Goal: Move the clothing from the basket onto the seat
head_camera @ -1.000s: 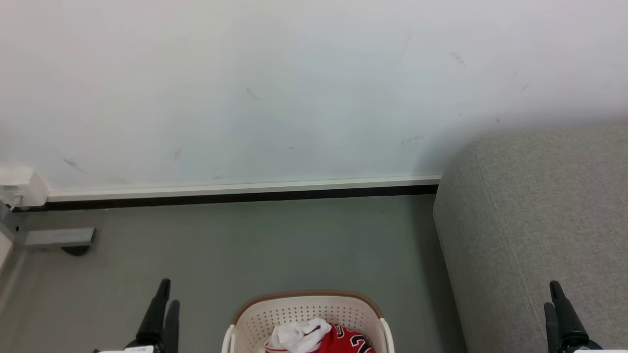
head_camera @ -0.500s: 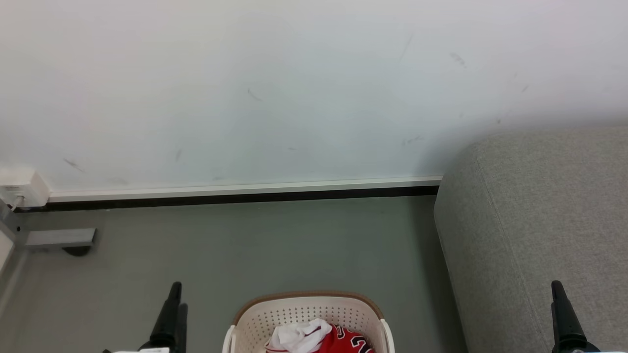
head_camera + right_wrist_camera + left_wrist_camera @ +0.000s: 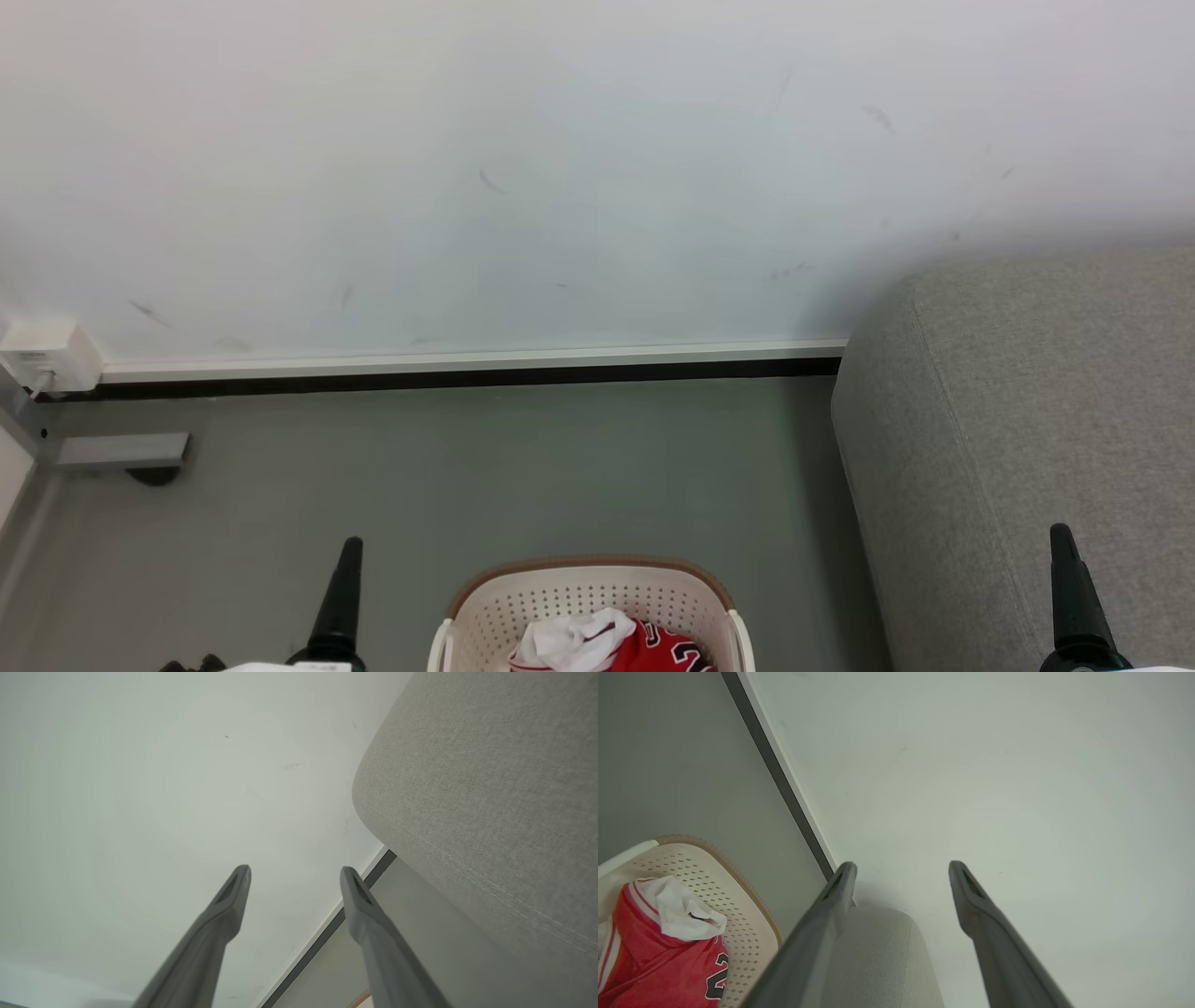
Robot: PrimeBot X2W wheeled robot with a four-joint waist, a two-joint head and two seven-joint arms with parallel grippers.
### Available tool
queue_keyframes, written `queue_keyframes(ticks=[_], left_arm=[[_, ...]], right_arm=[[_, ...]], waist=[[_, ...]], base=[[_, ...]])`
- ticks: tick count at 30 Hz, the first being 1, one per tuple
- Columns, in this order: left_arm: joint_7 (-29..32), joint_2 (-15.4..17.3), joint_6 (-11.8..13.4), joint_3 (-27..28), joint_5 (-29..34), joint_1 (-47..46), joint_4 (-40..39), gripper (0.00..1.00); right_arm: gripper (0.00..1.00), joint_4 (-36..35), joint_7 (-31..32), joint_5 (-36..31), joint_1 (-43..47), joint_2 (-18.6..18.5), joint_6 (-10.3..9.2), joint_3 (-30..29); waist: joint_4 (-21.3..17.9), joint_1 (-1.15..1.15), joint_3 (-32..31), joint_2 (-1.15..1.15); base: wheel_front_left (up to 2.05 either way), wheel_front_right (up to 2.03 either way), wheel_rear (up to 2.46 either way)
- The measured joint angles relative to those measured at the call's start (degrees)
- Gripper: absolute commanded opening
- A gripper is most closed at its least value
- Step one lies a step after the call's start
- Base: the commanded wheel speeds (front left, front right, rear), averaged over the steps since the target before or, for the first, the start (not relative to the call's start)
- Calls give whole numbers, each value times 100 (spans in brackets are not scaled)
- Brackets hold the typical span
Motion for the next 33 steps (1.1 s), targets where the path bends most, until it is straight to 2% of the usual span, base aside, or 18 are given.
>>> queue_keyframes(ticks=[20, 33], left_arm=[[-354, 13, 356, -261, 1891, 0, -194, 100], [-552, 21, 547, -400, 3496, 9, -189, 100]], right_arm=[[100, -280, -354, -2377, 58, -52, 0, 96], [100, -323, -557, -3646, 114, -194, 0, 154]], waist=[[79, 0, -44, 0], [116, 0, -75, 0]], base=[[0, 0, 0], [0, 0, 0]])
